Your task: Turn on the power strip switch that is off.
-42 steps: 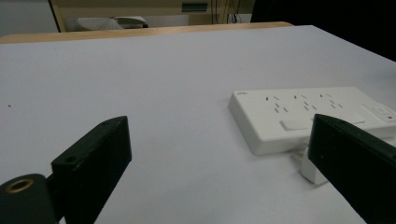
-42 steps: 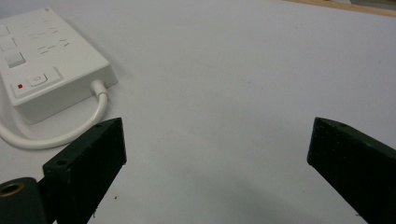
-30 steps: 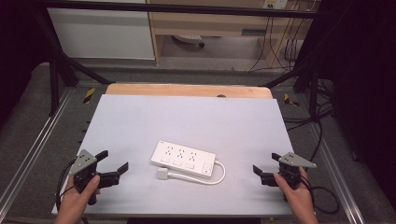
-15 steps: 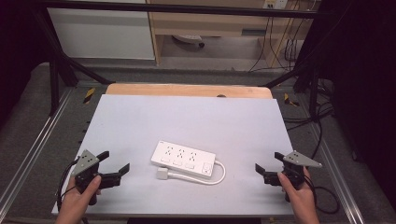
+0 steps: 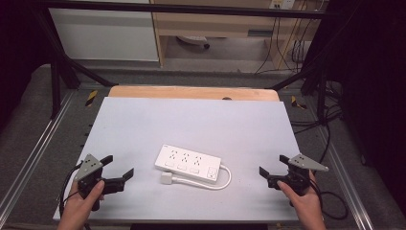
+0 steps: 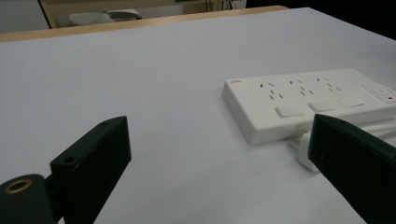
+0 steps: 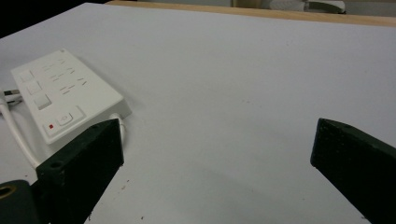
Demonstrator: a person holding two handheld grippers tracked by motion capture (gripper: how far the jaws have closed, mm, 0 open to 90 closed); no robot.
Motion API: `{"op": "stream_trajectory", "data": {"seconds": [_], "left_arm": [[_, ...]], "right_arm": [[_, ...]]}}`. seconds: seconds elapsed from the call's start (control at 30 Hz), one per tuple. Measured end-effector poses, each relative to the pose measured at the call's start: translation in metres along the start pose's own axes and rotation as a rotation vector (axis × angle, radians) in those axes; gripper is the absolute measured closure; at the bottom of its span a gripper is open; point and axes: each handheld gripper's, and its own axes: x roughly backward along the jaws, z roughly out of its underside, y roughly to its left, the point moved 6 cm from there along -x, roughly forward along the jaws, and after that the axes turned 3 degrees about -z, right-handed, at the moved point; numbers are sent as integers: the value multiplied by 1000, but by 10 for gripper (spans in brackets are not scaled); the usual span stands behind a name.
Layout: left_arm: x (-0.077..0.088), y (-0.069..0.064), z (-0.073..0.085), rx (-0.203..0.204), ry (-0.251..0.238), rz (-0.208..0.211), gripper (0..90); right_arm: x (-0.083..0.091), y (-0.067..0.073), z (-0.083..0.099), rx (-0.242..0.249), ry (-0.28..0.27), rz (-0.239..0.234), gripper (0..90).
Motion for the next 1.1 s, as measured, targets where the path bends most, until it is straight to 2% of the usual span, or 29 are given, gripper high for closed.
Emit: {"op": "stream_trajectory", "data": {"seconds": [0.13,0.23,0.4,0.63,1.0,1.1], "left_arm": [[0,0,0,3,0,3,61],[0,-1,0,-2,1,5,61],[0,-1,1,-3,4,7,61],[-1,0,2,-2,12,3,61],[0,1,2,-1,11,-3,61],[0,1,2,-1,10,0,61]], "right_arm": [[0,6,-2,7,5,-18,38],[1,12,-4,-7,14,-34,44],[3,21,-12,16,0,-47,47],[7,26,-23,22,-22,-60,32],[5,37,-40,52,-14,-80,35],[3,39,-45,47,-17,-90,36]]}}
